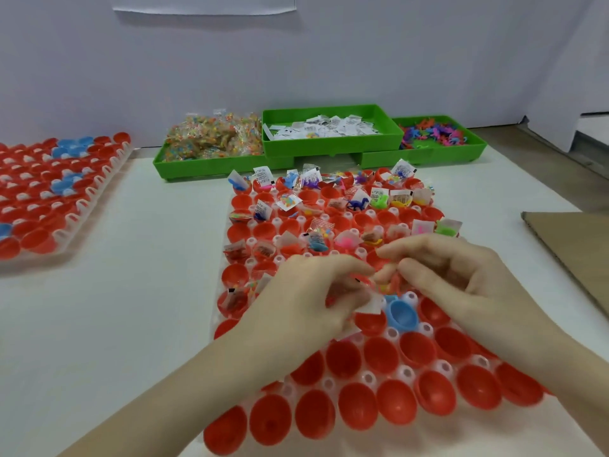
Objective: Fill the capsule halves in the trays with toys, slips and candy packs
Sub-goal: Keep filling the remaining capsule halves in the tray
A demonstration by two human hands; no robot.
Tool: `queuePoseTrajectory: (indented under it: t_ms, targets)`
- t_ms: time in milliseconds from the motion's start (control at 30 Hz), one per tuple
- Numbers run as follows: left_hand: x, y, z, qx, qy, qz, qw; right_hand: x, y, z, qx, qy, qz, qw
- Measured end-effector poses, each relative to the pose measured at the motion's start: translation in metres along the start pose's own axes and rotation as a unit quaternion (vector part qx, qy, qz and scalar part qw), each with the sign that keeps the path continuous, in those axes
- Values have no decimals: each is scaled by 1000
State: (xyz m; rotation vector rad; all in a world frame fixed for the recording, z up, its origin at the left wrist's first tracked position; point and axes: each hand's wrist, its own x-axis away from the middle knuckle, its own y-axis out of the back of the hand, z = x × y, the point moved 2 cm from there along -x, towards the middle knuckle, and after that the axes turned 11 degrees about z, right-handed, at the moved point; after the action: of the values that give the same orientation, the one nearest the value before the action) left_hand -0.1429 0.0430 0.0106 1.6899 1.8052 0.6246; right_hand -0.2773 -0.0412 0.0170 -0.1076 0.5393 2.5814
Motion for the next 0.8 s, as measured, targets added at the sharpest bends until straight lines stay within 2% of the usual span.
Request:
queuePoseTrajectory:
  t_ms: [100,200,267,433,533,667,800]
  targets:
    - [-3,-7,-1,-55,-9,15,998,5,1,-5,-13,-5,-52,999]
    - [-6,-9,-3,-74,-19,28,997,8,2,-8,12,-18,-37,999]
    - [-7,-8,-4,-63,-21,30,997,11,1,-6,27,-16,-33,999]
    - [3,-2,-7,30,-50,-7,998,24,3,-1,-36,40,-59,997]
    - [10,-3,-9,38,-70,-4,997,34,0,-1,-32,39,-52,997]
    - [12,0,-9,57,-66,-19,996,43,-7,-4,72,27,-59,995]
    - [15,12,-9,63,-58,-57,995,47,-13,-4,215,51,-59,974]
